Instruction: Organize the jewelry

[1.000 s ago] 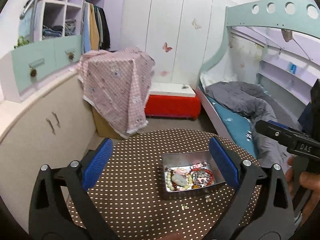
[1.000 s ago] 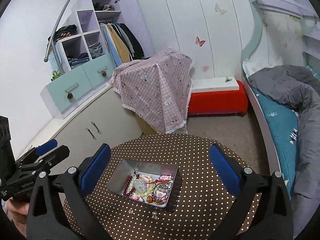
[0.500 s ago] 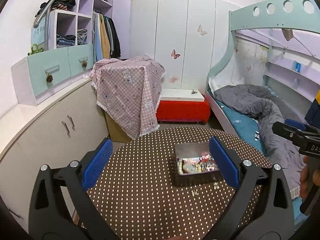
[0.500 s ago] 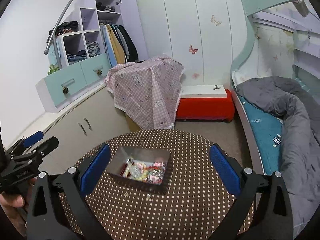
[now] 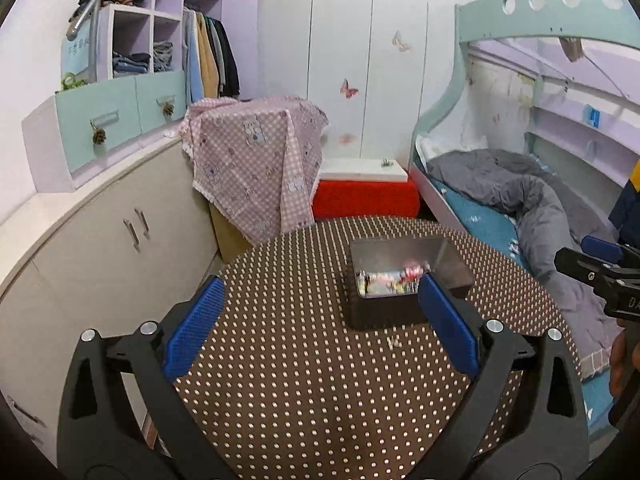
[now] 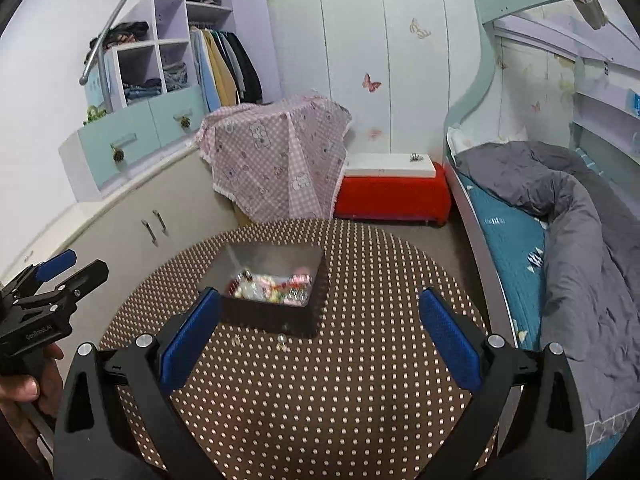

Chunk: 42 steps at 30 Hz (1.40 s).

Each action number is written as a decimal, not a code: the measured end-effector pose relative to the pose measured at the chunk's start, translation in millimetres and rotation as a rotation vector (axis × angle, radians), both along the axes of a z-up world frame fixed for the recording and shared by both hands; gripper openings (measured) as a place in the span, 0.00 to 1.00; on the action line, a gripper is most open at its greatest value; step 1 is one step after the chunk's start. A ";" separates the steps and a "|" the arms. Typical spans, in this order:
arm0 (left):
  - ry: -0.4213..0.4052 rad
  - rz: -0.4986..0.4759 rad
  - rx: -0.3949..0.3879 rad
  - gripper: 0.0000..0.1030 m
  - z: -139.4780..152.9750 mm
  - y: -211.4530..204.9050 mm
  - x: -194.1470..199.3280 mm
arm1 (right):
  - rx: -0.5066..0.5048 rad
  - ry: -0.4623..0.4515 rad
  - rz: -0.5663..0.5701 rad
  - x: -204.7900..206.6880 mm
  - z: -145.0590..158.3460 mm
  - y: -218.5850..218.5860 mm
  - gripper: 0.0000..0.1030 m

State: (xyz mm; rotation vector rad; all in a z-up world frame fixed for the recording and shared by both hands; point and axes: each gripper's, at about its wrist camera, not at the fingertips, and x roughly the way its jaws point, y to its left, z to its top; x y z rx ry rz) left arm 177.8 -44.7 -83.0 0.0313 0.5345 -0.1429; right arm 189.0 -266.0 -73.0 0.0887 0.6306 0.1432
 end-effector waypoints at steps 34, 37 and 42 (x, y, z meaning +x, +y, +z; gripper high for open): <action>0.355 -0.185 -0.032 0.12 -121.1 -45.5 72.1 | 0.030 0.245 0.065 51.1 -96.7 5.8 0.92; 0.351 -0.179 -0.029 0.12 -119.8 -40.7 70.0 | 0.033 0.261 0.083 57.6 -105.4 18.1 0.91; 0.343 -0.150 -0.046 0.12 -118.3 -22.0 64.5 | 0.028 0.276 0.101 68.6 -117.4 43.6 0.60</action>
